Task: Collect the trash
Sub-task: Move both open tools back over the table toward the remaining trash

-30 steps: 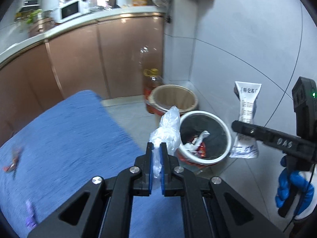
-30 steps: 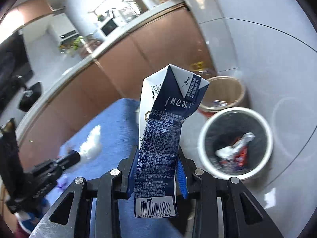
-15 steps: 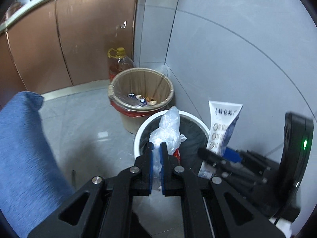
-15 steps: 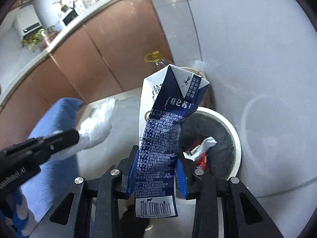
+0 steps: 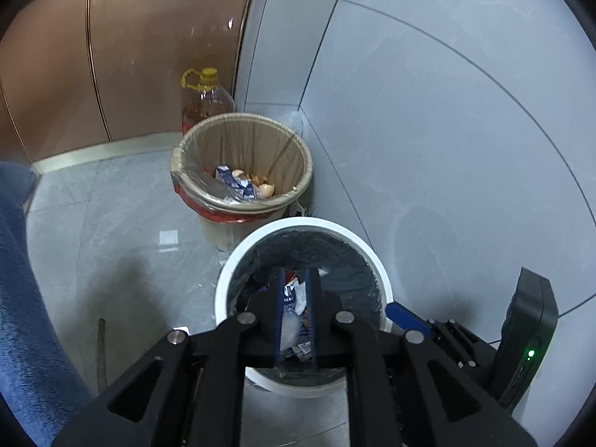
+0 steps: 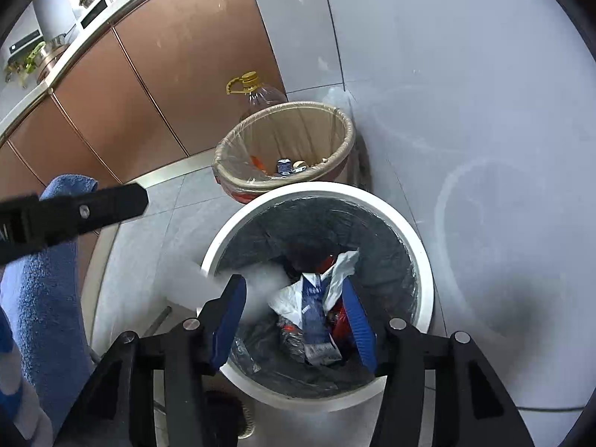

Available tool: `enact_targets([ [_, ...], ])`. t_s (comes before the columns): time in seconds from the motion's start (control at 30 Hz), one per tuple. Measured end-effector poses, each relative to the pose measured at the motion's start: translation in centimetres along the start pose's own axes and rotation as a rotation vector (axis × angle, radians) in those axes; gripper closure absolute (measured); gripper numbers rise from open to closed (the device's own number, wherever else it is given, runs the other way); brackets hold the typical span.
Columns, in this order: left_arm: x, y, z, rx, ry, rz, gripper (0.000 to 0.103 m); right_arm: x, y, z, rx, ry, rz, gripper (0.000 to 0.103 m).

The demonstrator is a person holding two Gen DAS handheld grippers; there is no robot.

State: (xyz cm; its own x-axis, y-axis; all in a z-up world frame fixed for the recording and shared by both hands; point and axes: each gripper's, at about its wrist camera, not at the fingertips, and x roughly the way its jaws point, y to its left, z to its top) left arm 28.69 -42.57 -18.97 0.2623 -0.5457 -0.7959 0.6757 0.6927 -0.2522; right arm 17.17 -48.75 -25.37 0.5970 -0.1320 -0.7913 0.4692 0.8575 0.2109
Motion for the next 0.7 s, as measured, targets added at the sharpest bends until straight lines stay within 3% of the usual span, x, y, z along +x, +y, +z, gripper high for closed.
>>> enact_targets([
  [0.07,-1.0,0.1,-0.1,0.0,-0.019,0.003,0.085,-0.4,0.2,0.0,0.0,-0.007,-0.001,0.051],
  [0.13,-2.5,0.2,-0.4,-0.005,-0.05,0.009,0.072,-1.7,0.5,-0.3,0.002,-0.024,0.004,0.05],
  [0.43,-13.6,0.3,-4.4,0.016,-0.223,0.096,0.07,-10.7,4.3,-1.5,-0.06,-0.158,0.03,0.043],
  [0.47,-15.3,0.4,-5.1,0.009,-0.252,0.109,0.068,-11.9,4.9,-1.8,-0.071,-0.178,0.034,0.041],
  [0.53,-18.2,0.6,-6.4,-0.007,-0.304,0.142,0.05,-14.2,6.1,-2.2,-0.094,-0.217,0.039,0.038],
  [0.6,-20.7,0.9,-7.6,-0.018,-0.357,0.172,0.046,-16.5,7.2,-2.8,-0.116,-0.254,0.044,0.03],
  [0.7,-24.6,1.3,-9.6,-0.027,-0.43,0.229,0.046,-19.3,8.8,-3.5,-0.149,-0.299,0.062,0.027],
])
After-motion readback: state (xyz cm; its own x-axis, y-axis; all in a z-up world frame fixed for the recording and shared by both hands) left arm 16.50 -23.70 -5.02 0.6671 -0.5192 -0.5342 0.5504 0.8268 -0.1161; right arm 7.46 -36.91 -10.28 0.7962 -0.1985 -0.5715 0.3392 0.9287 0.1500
